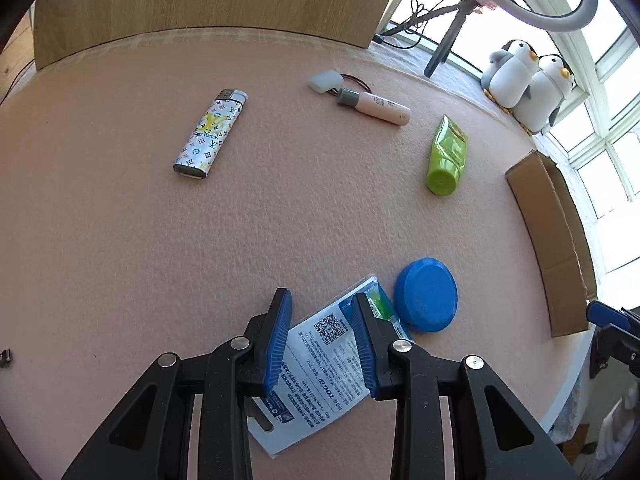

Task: Organize objects
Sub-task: 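Move the right gripper to the printed QR-code card packet and grasp it, then lift the card packet with the right gripper and carry it over the box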

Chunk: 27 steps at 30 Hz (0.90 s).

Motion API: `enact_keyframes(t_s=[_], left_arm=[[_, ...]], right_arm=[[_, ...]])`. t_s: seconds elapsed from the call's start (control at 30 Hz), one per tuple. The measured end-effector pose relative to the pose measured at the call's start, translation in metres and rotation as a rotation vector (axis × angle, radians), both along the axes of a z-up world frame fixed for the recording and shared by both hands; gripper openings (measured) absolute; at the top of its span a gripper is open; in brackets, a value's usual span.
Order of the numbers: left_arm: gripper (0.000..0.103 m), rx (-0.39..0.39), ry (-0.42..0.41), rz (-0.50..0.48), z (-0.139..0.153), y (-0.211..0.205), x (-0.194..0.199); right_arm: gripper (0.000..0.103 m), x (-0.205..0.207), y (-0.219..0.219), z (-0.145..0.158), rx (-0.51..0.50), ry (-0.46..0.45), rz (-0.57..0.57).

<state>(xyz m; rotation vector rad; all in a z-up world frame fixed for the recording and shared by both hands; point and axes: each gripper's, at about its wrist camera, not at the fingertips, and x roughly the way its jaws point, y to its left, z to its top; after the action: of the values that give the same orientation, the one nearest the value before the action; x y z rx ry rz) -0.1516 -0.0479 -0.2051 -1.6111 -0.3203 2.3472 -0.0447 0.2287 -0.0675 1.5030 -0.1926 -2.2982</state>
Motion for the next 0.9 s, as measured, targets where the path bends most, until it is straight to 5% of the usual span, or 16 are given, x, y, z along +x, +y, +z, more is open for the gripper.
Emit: enact_keyframes(t_s=[0.27, 0.63, 0.8, 0.9], left_arm=[[0.033, 0.085, -0.057, 0.007, -0.001, -0.013, 0.041], [0.034, 0.147, -0.075, -0.081, -0.003, 0.043, 0.080], [0.037, 0.060, -0.047, -0.104, 0.003, 0.054, 0.088], [0.050, 0.064, -0.058, -0.127, 0.005, 0.055, 0.090]], right_arm=[[0.045, -0.004, -0.023, -0.013, -0.014, -0.028, 0.065], [0.045, -0.010, -0.039, -0.044, -0.026, -0.101, 0.106], [0.045, -0.009, -0.043, -0.061, -0.044, -0.163, 0.117], [0.045, -0.010, -0.047, -0.070, -0.062, -0.198, 0.117]])
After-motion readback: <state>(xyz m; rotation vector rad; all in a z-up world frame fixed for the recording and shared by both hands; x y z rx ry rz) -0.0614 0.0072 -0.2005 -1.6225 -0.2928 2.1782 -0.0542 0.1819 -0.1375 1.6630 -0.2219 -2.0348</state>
